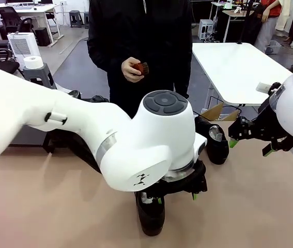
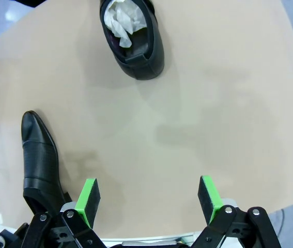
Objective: Organize the shoes by placing them on the stand.
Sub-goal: Place the Shoe from the middle of the table onto the Shoes Stand.
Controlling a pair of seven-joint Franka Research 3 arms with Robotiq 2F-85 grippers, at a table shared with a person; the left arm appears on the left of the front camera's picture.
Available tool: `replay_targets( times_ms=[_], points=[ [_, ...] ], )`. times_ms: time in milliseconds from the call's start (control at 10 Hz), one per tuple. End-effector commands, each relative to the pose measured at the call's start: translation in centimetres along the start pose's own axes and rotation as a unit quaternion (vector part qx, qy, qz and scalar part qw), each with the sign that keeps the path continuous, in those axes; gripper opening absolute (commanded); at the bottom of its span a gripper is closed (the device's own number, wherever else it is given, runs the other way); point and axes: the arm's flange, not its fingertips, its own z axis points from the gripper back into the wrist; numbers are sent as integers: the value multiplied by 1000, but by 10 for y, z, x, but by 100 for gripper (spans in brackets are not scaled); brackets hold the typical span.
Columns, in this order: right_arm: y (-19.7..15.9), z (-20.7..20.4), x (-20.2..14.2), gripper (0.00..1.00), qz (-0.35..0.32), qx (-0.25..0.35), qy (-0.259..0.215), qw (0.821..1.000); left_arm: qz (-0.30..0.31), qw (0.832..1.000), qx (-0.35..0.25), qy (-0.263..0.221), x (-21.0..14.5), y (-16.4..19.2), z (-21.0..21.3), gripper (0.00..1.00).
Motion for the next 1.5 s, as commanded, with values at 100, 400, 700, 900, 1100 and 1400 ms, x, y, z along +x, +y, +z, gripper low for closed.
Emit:
replay_targets(
  times_ms=[100,400,700,900,1100,1400],
  points=[
    [1,-1,0,100,4,3,0,1000,13,999,29,-15,8,-7,-16,100],
    [1,-1,0,100,4,3,0,1000,-2,999,39,-15,13,-3,-24,89],
    [1,-1,0,100,4,3,0,1000,-1,998,57,-14,14,-1,-31,34],
    [1,-1,0,100,4,3,0,1000,-7,998,67,-18,17,0,-33,0],
    [1,-1,0,100,4,3,0,1000,-8,998,68,-14,17,2,-35,0],
    [1,-1,0,100,4,3,0,1000,-6,997,72,-9,18,7,-36,0]
  ],
)
